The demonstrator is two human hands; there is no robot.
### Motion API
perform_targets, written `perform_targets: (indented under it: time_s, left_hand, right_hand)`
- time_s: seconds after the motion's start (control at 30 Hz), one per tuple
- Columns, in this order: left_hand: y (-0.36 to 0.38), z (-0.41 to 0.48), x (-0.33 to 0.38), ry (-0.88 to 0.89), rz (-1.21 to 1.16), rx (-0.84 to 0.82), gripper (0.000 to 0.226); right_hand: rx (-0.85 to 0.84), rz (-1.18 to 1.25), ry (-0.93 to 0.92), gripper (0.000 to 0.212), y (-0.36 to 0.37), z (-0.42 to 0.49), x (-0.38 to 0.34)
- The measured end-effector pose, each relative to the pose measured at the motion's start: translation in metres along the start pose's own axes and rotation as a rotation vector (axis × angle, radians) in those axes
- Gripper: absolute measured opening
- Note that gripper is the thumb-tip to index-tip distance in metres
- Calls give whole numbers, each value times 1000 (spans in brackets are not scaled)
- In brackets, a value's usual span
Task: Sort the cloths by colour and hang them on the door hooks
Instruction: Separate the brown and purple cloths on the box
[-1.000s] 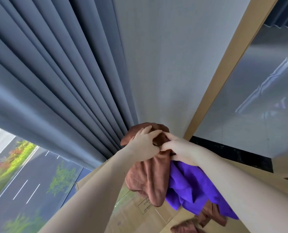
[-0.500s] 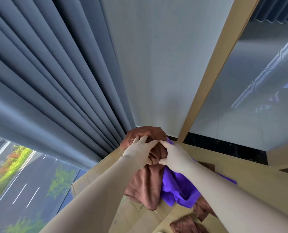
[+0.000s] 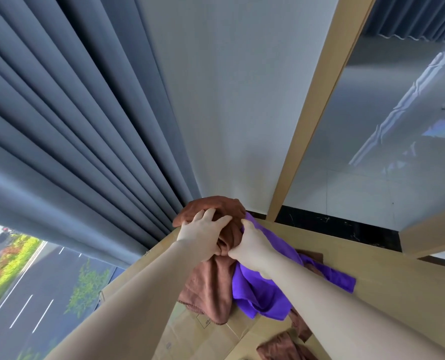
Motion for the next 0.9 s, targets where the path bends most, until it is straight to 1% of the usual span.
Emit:
perform_targets:
  time_s: [0.07, 0.13, 0.2, 0.37, 0.47, 0.53, 0.7, 0.8, 0.9]
  left_hand:
    - [3, -3, 0, 10, 5, -2, 91]
    - [3, -4, -1, 34, -10, -22, 91]
    - [-3, -6, 0, 51, -19, -48, 89]
    - [-22, -10, 13, 46, 22, -38, 87]
    - [-28, -10, 18, 52, 25, -30, 86]
    - [-31, -10, 24, 79, 35, -40, 87]
    - [-37, -8, 45, 153, 40, -43, 83]
    - [-38, -1, 57, 171, 6, -13, 77]
    - [-42, 9, 78, 212, -78, 24, 63]
  right_hand:
    - [-14, 25, 6, 89, 4, -6, 1]
    - [-11, 15, 4, 76, 2, -8, 3]
    - [-19, -24, 1, 68, -6, -10, 6]
    - [-4, -173, -24, 61, -29, -16, 9]
    - [1, -178, 22, 65, -38, -16, 14]
    - [-4, -193, 20, 66, -40, -17, 17]
    - [8, -221, -17, 62, -46, -24, 24]
    - [23, -206, -42, 56, -54, -27, 30]
    - [40, -167, -57, 49, -69, -33, 43]
Point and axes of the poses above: each hand's wrist, its own z-axis towards the middle knuckle, its own y-axis out of the palm, x = y × z, the point moved 1 cm from there along z, towards the middle knuckle, and after that the axes turned 12 degrees about y, right-handed, at the moved point
